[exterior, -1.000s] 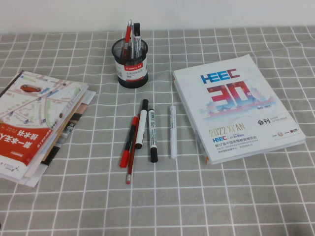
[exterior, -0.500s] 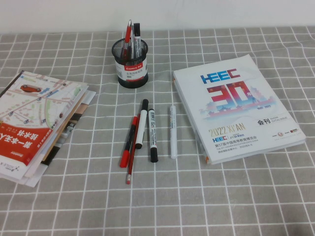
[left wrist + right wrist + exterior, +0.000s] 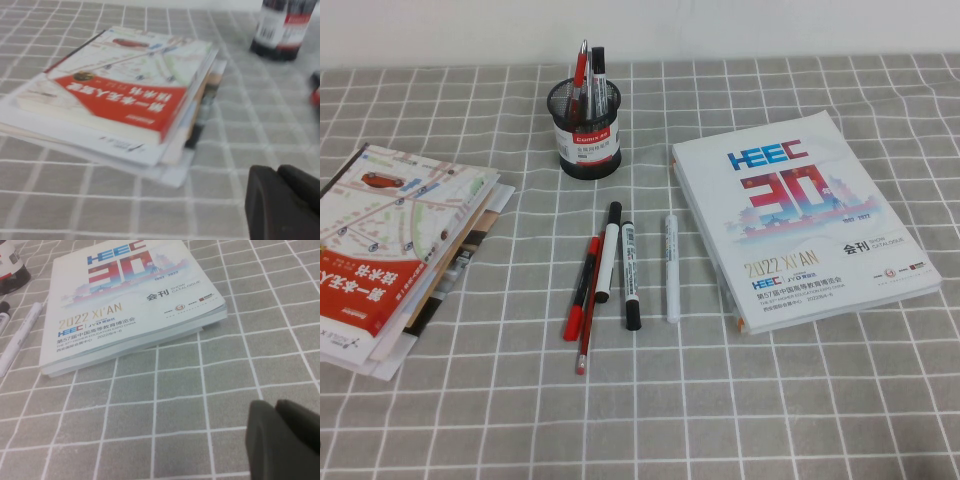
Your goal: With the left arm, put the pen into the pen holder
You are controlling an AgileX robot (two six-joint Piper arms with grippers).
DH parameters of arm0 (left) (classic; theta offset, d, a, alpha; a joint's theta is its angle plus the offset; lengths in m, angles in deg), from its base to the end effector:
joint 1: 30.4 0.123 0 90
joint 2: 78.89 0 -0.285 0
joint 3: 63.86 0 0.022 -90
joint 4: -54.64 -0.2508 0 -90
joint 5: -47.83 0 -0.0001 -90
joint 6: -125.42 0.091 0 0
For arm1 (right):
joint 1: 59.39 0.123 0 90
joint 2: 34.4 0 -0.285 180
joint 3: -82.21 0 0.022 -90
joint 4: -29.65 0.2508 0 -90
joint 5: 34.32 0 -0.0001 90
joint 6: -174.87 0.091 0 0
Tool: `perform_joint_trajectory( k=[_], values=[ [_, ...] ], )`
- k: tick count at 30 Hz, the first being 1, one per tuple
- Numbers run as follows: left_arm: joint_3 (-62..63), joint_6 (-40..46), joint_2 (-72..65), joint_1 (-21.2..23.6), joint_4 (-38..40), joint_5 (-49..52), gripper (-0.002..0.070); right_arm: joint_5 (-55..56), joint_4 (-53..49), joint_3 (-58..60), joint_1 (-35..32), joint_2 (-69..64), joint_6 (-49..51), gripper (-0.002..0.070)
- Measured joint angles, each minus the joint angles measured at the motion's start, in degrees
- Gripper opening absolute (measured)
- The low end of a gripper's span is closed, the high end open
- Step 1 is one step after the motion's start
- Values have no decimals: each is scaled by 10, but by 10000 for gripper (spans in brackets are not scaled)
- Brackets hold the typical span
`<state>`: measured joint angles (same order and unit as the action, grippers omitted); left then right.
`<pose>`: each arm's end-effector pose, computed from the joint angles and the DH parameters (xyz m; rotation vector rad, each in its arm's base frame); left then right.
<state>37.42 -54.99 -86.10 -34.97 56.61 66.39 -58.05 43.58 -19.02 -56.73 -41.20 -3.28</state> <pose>0.0537 -0.0053 0.1757 0.0442 1.8240 -0.0944 0.0507 0.0112 0.1690 0.1328 1.9015 0.2971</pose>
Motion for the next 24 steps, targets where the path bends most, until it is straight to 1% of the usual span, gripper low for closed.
perform_joint_trajectory(
  k=[3, 7, 11, 15, 19, 21, 24],
  values=[
    [0, -43, 0, 0, 60, -32, -1, 0, 0, 0, 0, 0, 0, -15],
    [0, -114, 0, 0, 137, -102, -1, 0, 0, 0, 0, 0, 0, -15],
    [0, -105, 0, 0, 154, -142, -1, 0, 0, 0, 0, 0, 0, -15],
    [0, -105, 0, 0, 159, -157, -1, 0, 0, 0, 0, 0, 0, -15],
    [2, -116, -1, 0, 164, -140, -1, 0, 0, 0, 0, 0, 0, -15],
    [23, -118, -20, 0, 165, -102, -1, 0, 0, 0, 0, 0, 0, -15],
    [80, -112, -84, 0, 165, -34, -1, 0, 0, 0, 0, 0, 0, -15]
  ],
)
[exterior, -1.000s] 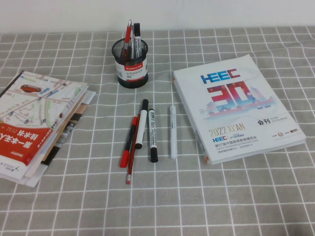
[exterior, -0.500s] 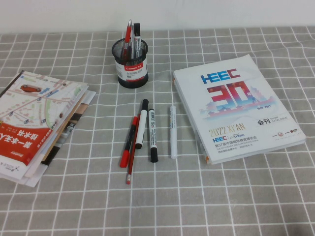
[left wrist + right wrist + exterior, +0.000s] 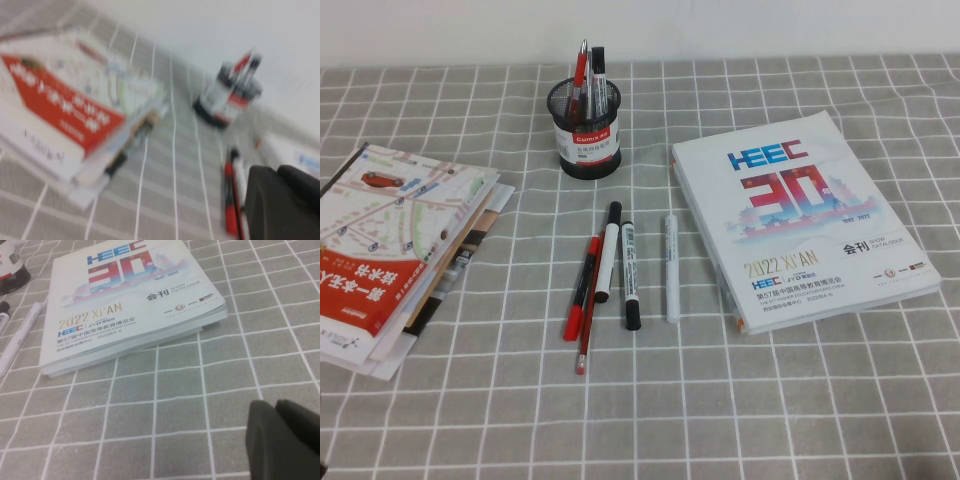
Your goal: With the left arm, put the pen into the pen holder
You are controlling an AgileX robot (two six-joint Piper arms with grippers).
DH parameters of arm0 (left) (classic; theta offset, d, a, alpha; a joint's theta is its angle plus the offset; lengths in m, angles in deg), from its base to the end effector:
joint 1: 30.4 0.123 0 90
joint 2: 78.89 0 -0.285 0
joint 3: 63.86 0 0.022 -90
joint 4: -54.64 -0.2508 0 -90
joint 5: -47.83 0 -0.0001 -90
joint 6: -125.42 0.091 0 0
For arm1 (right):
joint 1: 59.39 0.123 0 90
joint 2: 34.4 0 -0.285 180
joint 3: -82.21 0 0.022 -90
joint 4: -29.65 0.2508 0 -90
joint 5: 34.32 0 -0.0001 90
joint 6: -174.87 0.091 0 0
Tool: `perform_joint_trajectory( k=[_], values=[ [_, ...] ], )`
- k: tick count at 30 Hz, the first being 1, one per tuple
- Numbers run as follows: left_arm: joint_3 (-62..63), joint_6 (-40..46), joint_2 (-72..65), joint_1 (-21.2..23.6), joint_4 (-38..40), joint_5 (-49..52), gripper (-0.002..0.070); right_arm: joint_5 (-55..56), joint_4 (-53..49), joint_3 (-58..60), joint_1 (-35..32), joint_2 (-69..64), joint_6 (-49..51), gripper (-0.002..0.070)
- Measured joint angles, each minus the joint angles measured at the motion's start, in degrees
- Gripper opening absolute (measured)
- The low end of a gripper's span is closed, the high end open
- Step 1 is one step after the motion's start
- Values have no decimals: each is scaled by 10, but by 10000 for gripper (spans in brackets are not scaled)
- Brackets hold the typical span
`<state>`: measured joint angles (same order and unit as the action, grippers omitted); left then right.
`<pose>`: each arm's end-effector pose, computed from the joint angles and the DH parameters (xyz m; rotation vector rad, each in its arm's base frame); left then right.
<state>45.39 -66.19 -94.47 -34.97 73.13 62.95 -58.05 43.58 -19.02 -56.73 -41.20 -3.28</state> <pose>0.0626 -0.0126 0.2206 -0.3251 1.7545 -0.5036 0.0507 0.0112 0.1690 0.1328 1.9015 0.2971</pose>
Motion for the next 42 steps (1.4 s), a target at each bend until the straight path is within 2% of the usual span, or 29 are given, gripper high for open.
perform_joint_trajectory(
  k=[13, 20, 24, 32, 37, 42],
  values=[
    [267, 122, -342, 0, -1, 269, -1, 0, 0, 0, 0, 0, 0, -15],
    [379, 178, -504, -3, 0, 322, -1, 0, 0, 0, 0, 0, 0, -15],
    [439, 187, -588, -34, -7, 327, -1, 0, 0, 0, 0, 0, 0, -15],
    [578, 182, -773, -140, -46, 365, -1, 0, 0, 0, 0, 0, 0, -15],
    [654, 182, -866, -171, -58, 385, -1, 0, 0, 0, 0, 0, 0, -15],
    [725, 182, -942, -174, -66, 406, -1, 0, 0, 0, 0, 0, 0, -15]
  ],
)
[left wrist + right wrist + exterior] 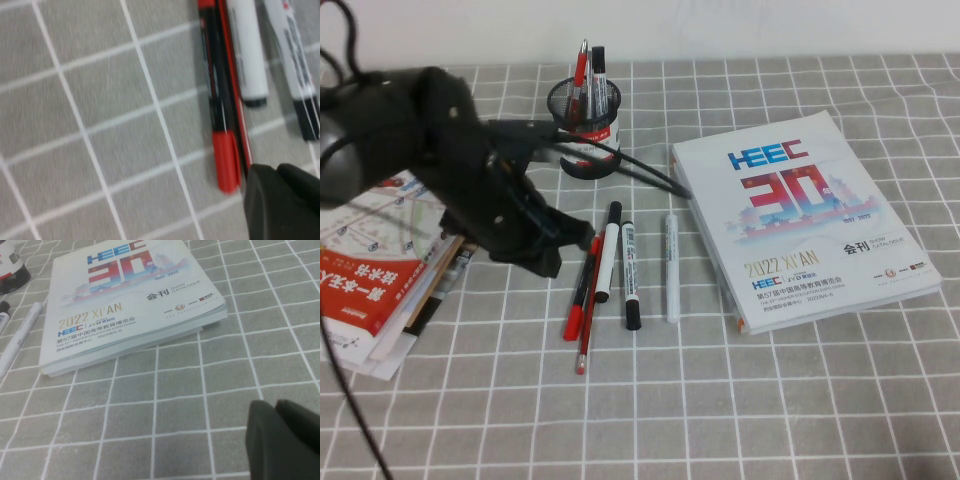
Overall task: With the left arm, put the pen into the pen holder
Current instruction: Pick up the pen on the table
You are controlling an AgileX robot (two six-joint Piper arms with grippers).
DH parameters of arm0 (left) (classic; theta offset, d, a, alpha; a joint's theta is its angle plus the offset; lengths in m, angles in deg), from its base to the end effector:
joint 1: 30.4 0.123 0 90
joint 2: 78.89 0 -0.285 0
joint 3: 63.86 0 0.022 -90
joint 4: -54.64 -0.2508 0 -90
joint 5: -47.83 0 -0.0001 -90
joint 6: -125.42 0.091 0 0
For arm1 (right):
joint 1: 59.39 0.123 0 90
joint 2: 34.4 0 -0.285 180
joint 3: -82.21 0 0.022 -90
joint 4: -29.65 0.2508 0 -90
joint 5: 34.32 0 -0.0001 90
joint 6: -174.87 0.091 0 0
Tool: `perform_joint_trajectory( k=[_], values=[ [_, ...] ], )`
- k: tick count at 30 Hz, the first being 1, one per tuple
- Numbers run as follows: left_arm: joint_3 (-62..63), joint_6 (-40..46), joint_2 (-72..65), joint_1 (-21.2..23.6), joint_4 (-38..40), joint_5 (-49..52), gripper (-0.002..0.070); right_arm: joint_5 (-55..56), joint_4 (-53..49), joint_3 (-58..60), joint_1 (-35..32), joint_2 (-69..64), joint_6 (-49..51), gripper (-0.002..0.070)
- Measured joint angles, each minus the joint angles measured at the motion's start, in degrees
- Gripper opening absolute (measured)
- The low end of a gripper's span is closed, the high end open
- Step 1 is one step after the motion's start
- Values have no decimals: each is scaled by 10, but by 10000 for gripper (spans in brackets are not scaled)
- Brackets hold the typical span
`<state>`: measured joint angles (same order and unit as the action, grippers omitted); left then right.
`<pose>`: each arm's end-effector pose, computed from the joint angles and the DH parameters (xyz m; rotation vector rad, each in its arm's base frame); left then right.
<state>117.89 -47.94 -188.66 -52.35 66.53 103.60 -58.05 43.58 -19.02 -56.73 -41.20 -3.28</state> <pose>0.3351 -0.1518 0.2487 0.5791 2.8106 -0.3227 0.0507 0.0112 0.1690 0.1328 1.9015 0.2971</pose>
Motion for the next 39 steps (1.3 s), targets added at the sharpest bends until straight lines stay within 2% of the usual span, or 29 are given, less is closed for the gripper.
perform_joint_trajectory(
  k=[14, 16, 21, 24, 39],
  values=[
    [147, 0, -127, -32, -28, 78, 1, 0, 0, 0, 0, 0, 0, -15],
    [153, 5, -133, -32, -30, 80, 22, 0, 0, 0, 0, 0, 0, -15],
    [159, 17, -149, -32, -37, 87, 171, 0, 0, 0, 0, 0, 0, -15],
    [162, 10, -157, -32, -47, 87, 221, 0, 0, 0, 0, 0, 0, -15],
    [163, 2, -194, -32, -73, 61, 241, 0, 0, 0, 0, 0, 0, -15]
  ],
)
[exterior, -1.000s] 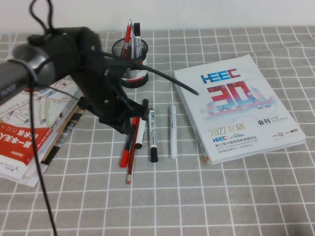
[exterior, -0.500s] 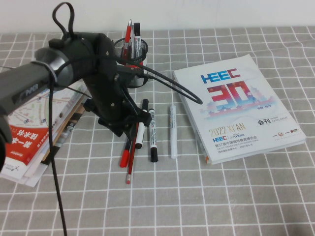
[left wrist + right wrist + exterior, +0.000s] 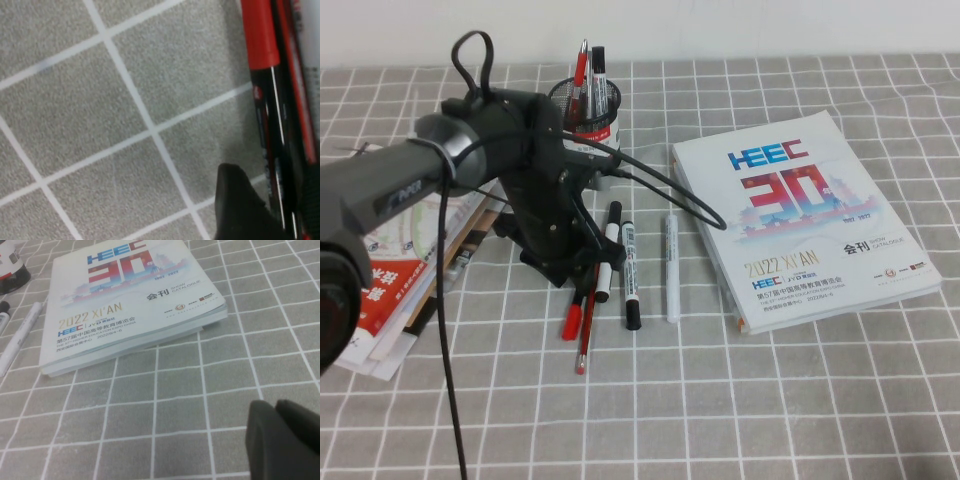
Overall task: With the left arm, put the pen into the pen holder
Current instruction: Pick up the pen on the table
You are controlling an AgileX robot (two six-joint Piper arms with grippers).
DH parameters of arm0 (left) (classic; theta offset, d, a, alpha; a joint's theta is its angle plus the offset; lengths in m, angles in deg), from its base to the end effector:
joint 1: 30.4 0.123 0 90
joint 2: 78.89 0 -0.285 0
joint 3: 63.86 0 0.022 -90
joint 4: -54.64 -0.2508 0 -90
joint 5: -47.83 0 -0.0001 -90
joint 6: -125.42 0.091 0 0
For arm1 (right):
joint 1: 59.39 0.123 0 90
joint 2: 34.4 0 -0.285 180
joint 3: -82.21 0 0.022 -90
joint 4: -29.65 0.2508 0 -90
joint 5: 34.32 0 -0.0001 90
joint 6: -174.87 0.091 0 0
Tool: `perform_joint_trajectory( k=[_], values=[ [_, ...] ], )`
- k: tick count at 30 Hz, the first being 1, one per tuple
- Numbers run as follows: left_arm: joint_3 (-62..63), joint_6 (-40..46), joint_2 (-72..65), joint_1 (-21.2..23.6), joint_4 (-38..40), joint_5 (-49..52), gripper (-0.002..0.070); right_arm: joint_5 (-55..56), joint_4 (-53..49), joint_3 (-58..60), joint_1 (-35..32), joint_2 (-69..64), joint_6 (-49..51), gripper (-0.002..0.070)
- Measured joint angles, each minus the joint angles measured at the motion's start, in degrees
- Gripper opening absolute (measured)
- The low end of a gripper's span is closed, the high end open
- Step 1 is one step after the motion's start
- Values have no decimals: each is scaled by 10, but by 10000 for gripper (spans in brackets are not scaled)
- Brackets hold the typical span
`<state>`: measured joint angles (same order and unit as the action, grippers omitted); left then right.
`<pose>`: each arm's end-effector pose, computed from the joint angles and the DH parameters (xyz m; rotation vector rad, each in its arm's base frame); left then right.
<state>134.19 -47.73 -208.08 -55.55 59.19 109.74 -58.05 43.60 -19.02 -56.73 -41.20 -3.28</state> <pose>0.3892 -0.1898 0.1839 0.7869 2.9264 -0.1375 0.0507 0.0112 0.1690 0.1330 1.9015 0.2974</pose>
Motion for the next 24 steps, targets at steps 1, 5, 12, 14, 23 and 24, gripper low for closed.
perform_joint_trajectory(
  k=[1, 5, 12, 14, 23, 24],
  values=[
    [0, 0, -4, 0, -2, 0, 241, 0, 0, 0, 0, 0, 0, -15],
    [2, 0, -9, 0, -7, 0, 241, 0, 0, 0, 0, 0, 0, -15],
    [7, -9, -14, 0, -17, 2, 190, 0, 0, 0, 0, 0, 0, -15],
    [8, -9, -15, 0, -22, 5, 113, 0, 0, 0, 0, 0, 0, -15],
    [8, 2, -6, 0, -26, 16, 61, 0, 0, 0, 0, 0, 0, -15],
    [5, 5, 4, 0, -24, 10, 60, 0, 0, 0, 0, 0, 0, -15]
  ],
)
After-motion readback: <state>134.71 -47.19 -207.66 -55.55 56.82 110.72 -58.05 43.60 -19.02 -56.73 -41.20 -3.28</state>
